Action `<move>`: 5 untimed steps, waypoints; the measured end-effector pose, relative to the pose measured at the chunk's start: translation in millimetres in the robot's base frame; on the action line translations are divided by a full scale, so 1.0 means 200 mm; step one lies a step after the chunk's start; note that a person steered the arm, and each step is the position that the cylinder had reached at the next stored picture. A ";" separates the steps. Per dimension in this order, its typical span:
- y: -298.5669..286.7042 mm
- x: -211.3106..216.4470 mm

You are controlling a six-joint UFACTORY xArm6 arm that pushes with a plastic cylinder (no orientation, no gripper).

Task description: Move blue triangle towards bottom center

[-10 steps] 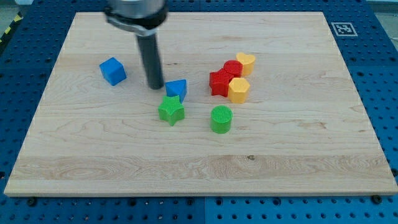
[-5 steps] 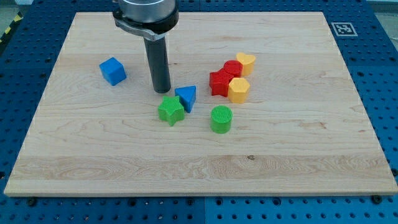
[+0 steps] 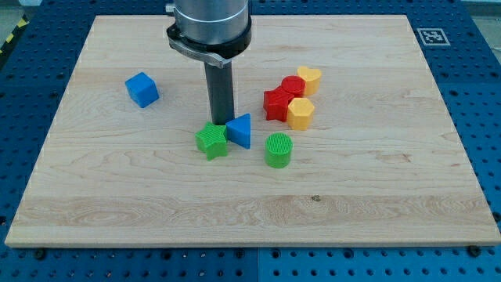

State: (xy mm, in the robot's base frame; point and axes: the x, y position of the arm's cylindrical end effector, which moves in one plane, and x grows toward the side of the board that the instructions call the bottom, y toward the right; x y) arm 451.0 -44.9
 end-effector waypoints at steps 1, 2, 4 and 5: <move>0.08 -0.06; 0.27 -0.03; 0.33 0.02; 0.26 -0.02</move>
State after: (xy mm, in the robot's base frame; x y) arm 447.7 7.1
